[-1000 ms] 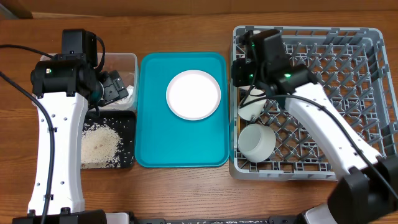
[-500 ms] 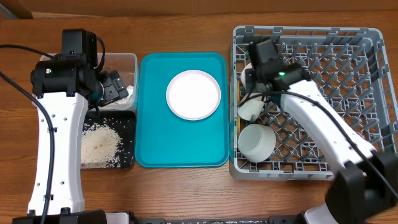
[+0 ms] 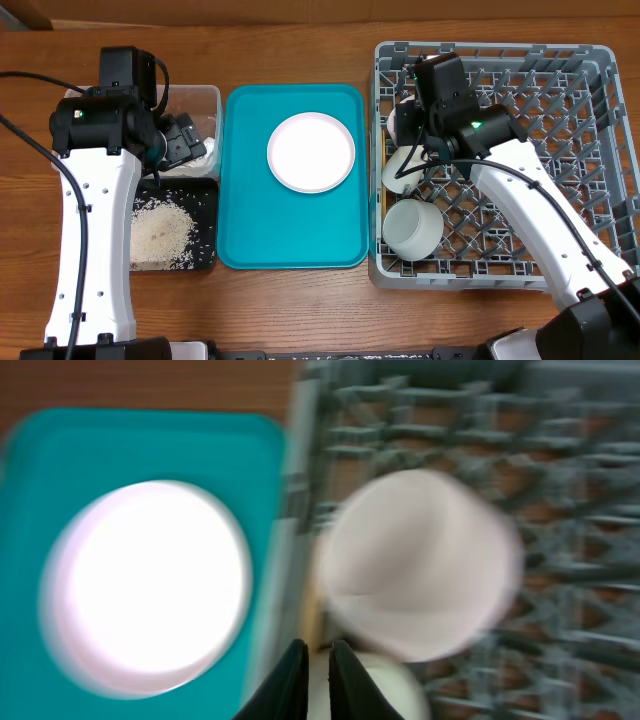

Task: Sort waste into correct bins and load items into the dishwasher
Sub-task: 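Move the right gripper back over the pink plate on the tray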

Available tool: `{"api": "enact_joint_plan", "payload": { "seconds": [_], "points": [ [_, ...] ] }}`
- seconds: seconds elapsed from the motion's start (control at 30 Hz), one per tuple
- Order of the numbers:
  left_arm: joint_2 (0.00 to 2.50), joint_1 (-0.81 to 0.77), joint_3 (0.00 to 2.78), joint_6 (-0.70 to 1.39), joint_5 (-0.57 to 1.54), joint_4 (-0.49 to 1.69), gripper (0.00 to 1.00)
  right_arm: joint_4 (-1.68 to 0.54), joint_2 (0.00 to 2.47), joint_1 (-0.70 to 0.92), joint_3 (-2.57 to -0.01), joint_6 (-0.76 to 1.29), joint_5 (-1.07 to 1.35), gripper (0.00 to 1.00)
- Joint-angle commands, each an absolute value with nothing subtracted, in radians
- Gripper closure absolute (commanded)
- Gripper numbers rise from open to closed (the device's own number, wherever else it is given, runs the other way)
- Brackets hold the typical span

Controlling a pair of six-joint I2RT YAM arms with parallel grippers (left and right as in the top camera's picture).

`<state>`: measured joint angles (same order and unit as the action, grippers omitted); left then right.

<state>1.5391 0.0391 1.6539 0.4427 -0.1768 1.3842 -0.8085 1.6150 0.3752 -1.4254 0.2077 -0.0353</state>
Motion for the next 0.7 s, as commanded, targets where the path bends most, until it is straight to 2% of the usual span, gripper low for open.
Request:
{"api": "enact_joint_plan", "payload": {
  "seconds": [0.0,0.03,0.23,0.57,0.67],
  "points": [
    [1.543,0.039,1.663,0.446,-0.183,1.383,0.00,-0.791,1.607,0.415,-1.452,0.209,0.253,0.88],
    [1.543,0.039,1.663,0.446,-0.183,1.383,0.00,-0.790,1.611,0.427,-1.452,0.210,0.254,0.85],
    [1.543,0.039,1.663,0.446,-0.183,1.383,0.00,-0.746,1.659,0.541,-1.447,0.209,0.207,0.79],
    [1.543,0.039,1.663,0.446,-0.183,1.383,0.00,-0.585,1.855,0.690,-1.427,0.209,0.131,0.77],
    [1.543,0.039,1.663,0.446,-0.183,1.383,0.00,-0.544,1.939,0.708,-1.427,0.209,0.132,0.66]
  ]
}}
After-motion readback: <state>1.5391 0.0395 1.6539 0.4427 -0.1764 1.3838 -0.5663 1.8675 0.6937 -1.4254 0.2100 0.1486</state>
